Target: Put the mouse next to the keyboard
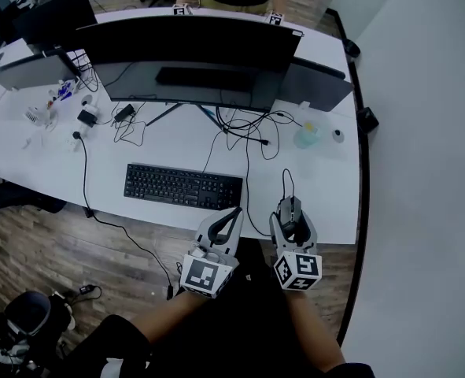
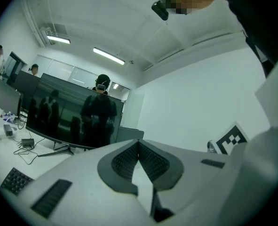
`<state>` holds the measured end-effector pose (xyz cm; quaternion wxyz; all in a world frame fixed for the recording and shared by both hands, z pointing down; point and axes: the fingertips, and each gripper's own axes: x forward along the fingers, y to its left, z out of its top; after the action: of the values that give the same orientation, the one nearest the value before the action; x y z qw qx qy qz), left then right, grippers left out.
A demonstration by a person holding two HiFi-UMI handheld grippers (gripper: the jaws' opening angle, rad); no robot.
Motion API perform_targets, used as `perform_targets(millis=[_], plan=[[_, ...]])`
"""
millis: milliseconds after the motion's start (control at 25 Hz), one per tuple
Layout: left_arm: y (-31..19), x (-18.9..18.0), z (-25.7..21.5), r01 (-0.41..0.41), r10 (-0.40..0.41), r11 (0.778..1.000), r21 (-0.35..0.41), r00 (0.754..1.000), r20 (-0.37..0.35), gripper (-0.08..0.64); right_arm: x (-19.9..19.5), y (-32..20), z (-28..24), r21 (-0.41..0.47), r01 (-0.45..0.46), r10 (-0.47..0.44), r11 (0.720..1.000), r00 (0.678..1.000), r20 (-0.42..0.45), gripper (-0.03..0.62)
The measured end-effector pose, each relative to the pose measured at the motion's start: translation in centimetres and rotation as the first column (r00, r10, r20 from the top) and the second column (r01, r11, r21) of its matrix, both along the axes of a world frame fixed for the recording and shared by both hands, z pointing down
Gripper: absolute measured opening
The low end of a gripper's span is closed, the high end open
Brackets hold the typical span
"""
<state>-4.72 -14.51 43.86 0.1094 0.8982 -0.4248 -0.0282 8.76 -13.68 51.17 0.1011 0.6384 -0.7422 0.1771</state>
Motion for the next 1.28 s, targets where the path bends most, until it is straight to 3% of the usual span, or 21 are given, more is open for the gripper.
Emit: perform_targets(millis=[400, 600, 760, 1120, 1280], plan=[[-2.3, 2.0, 3.3, 0.004, -0.002, 1.000, -0.011, 0.994, 0.109, 0.003, -0.4, -3.0, 7.3, -0.107, 0.059, -0.059, 0.993, 0.998, 0.011, 0.314], [-3.5, 3.0, 5.0, -0.003, 0.010, 0.999, -0.051, 0.990, 0.140, 0.003, 0.5, -4.3, 11.3, -0.171, 0.071, -0.072, 0.983, 0.997, -0.001, 0.314], [-4.6, 3.1, 6.4, 0.022, -0.009, 0.994, -0.109, 0.993, 0.116, 0.003, 0.8, -5.2, 13.9, -0.216, 0.081, -0.086, 0.973, 0.996, -0.014, 0.314], [-6.5, 4.7, 8.7, 0.045, -0.019, 0.985, -0.167, 0.988, 0.156, 0.003, 1.5, -6.8, 19.3, -0.303, 0.137, -0.146, 0.943, 0.989, -0.005, 0.314], [-7.2, 4.7, 9.3, 0.075, -0.048, 0.976, -0.204, 0.990, 0.132, 0.003, 1.5, -6.8, 21.5, -0.344, 0.136, -0.154, 0.929, 0.988, -0.025, 0.314]])
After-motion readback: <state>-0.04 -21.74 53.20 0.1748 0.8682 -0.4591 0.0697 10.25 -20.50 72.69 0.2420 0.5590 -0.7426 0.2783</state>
